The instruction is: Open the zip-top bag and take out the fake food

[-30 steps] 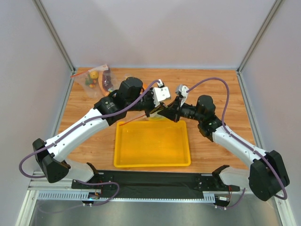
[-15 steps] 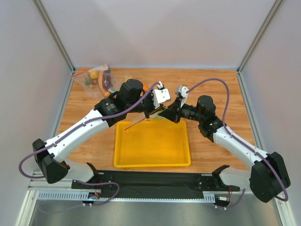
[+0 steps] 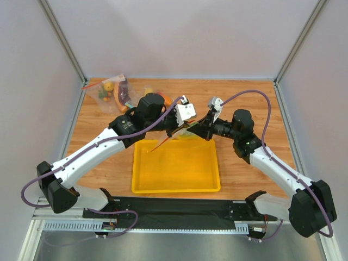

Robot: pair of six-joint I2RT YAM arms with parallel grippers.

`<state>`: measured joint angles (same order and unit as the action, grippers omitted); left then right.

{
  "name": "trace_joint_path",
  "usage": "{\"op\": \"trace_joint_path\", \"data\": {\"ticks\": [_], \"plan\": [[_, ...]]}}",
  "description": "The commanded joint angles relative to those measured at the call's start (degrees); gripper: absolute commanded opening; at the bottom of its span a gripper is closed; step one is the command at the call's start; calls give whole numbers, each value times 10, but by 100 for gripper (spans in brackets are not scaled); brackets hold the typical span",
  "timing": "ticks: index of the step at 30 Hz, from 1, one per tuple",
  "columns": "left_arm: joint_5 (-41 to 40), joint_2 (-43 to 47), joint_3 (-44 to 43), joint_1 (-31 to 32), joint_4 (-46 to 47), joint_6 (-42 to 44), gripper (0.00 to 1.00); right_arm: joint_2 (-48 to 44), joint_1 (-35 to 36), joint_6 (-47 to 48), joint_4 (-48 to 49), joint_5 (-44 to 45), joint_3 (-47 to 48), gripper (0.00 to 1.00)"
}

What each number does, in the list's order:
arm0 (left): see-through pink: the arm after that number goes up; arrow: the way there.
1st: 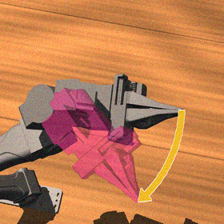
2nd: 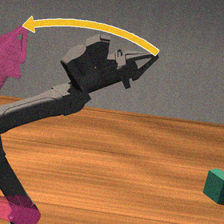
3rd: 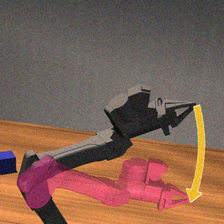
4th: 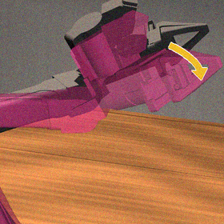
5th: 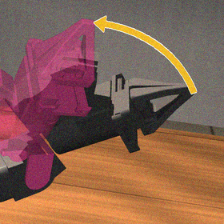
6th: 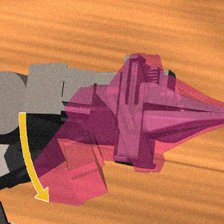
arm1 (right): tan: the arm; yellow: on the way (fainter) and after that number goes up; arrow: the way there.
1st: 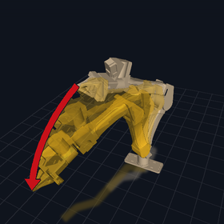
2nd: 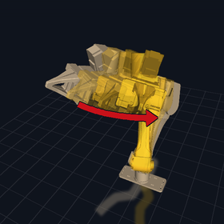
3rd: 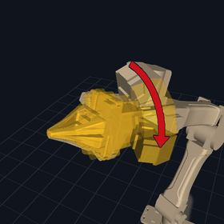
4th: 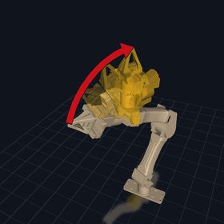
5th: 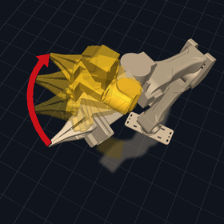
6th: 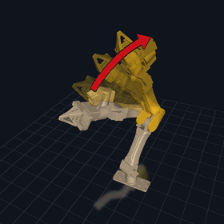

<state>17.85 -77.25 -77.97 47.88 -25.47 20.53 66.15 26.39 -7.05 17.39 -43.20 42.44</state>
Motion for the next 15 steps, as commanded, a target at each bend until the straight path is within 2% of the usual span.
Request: {"op": "trace_joint_path", "data": {"ticks": [1,15], "plan": [[-30,20,18,-21,-53,13,0,-30,-25,-2,43,1,19,0],[-53,54,42,-38,-63,-6,0,-16,-49,-4,18,74,55,0]]}}
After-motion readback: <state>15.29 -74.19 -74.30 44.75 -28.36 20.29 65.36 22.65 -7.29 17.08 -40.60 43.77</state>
